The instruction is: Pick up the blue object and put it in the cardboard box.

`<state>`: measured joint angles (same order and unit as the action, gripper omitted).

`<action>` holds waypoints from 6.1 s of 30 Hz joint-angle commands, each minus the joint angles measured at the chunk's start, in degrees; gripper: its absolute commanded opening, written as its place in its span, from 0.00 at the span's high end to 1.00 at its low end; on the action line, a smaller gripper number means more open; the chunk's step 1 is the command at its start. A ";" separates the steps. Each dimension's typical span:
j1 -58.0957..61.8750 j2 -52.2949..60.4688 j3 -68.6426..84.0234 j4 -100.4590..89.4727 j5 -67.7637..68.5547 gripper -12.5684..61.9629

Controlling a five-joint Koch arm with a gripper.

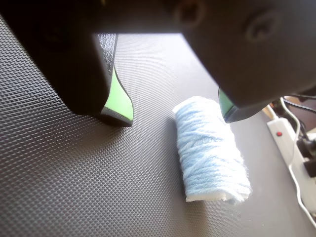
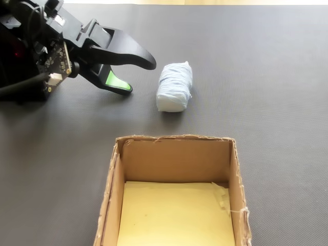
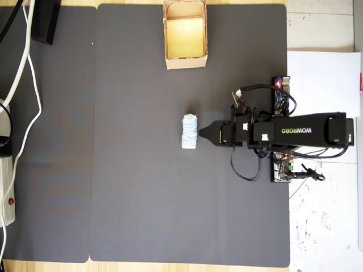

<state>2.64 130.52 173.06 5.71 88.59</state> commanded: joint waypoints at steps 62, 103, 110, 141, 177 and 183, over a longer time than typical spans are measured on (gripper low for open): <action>-0.70 -39.73 -42.10 16.52 0.79 0.61; 25.31 -14.68 -37.44 -18.98 -9.32 0.81; 41.13 -30.15 -53.09 -15.47 -10.81 0.81; 22.59 -14.41 -42.63 -3.78 -7.56 0.42; -7.03 5.19 5.62 -5.54 3.08 0.36; -6.68 5.10 5.62 -3.08 2.64 0.36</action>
<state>-4.22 130.52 176.48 -3.25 90.44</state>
